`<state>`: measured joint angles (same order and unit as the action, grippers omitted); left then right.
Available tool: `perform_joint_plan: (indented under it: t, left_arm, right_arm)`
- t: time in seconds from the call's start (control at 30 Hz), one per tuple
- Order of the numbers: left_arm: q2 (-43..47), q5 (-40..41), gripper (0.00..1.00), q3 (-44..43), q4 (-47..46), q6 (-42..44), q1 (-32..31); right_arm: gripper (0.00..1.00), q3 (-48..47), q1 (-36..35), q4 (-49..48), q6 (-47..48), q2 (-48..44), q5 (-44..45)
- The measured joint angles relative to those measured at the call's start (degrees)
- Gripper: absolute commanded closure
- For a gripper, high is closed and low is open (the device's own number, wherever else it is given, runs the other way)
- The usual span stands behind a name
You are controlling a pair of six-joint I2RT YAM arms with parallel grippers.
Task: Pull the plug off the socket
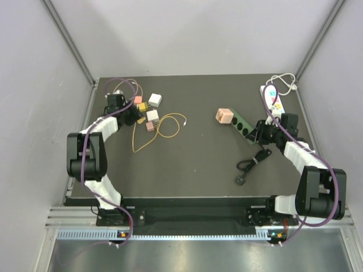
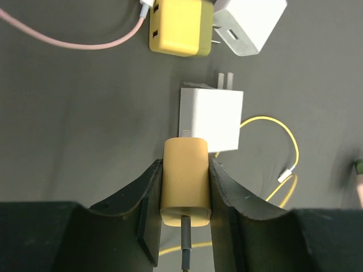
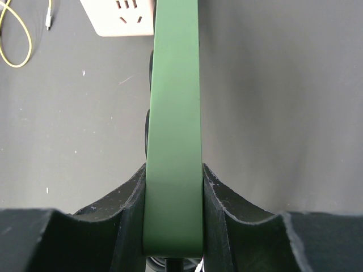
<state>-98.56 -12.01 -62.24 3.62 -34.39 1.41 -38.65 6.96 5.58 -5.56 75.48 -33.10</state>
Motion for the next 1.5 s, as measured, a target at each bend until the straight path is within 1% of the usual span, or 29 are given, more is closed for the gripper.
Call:
perform_joint_plan:
  t: [0.17,0.2,0.23,0.3,0.37,0.4,0.43,0.47,0.63,0.83,0.93,0.97,1.03,1.13,1.17,1.2,1.23,1.33,1.4,1.5]
  left_arm:
    - [-6.9,-2.7,0.79,-2.7,-0.4,-1.2,0.0]
    - [-7.7,-3.1,0.72,-3.0,-0.6,-1.5,0.0]
    - [-8.3,-3.4,0.69,-3.3,-0.5,-1.7,0.0]
    - [-9.4,-3.7,0.56,-4.2,-0.5,-2.1,0.0]
    - [-10.3,-3.8,0.48,-5.3,-0.4,-2.3,0.0]
    - [-10.5,-3.7,0.41,-6.1,-0.3,-2.4,0.0]
    - [-10.7,-3.6,0.40,-6.8,-0.1,-2.1,0.0]
    - [-10.7,-3.4,0.36,-7.5,0.3,-1.9,0.0]
    - [-10.6,-0.6,0.32,-11.5,3.4,0.8,0.0]
    - [-8.3,8.3,0.29,-13.8,9.0,7.5,0.0]
    - [-4.9,13.0,0.24,-13.9,11.0,10.7,0.0]
    - [-3.7,13.7,0.20,-13.9,11.2,11.3,0.0]
    - [-0.6,14.6,0.17,-13.7,11.1,12.0,0.0]
    - [5.2,11.3,0.17,-11.2,8.0,11.0,0.1]
    - [7.1,9.3,0.14,-9.8,6.1,10.2,0.1]
    - [9.1,6.1,0.11,-7.9,3.3,9.1,0.1]
    - [10.7,2.5,0.09,-6.2,1.0,7.6,0.1]
    - [12.1,-6.1,0.09,-3.6,-5.0,3.8,-1.7]
    - [11.1,-9.9,0.09,-3.6,-6.1,3.0,-4.9]
    - [9.1,-13.0,0.08,-3.8,-6.4,3.3,-13.3]
  right_arm:
    - [1.00,0.0,0.1,0.0,0.0,0.0,-0.2]
    - [1.00,0.0,0.1,0.0,0.0,0.0,-0.3]
    - [1.00,0.0,0.1,0.0,0.1,0.0,-0.4]
    - [1.00,0.0,0.1,0.0,0.3,0.0,-0.5]
    - [1.00,0.0,0.1,0.0,0.4,0.0,-0.6]
    - [1.00,0.0,0.1,0.0,0.5,0.0,-0.6]
    - [1.00,0.0,0.1,0.0,0.5,0.0,-0.6]
    - [1.00,0.0,0.1,0.0,0.5,0.0,-0.6]
    - [1.00,0.0,0.1,0.0,0.5,0.0,-0.7]
    - [1.00,0.0,0.3,0.0,0.7,0.0,-0.8]
    - [1.00,0.0,0.3,0.0,1.0,0.0,-0.9]
    - [1.00,0.0,0.3,0.0,1.0,0.0,-1.0]
    - [1.00,0.0,0.3,0.0,1.1,0.0,-1.1]
    - [1.00,0.0,0.3,0.0,1.6,0.0,-1.5]
    - [1.00,0.0,0.3,0.0,1.8,0.0,-1.7]
    - [1.00,0.0,0.3,0.0,2.1,0.0,-1.9]
    - [1.00,0.0,0.3,0.1,2.4,0.0,-2.3]
    - [1.00,0.0,0.3,0.3,3.2,0.0,-3.5]
    - [1.00,0.0,0.3,0.7,3.6,0.0,-4.5]
    - [1.00,0.0,0.3,1.2,4.1,0.2,-6.0]
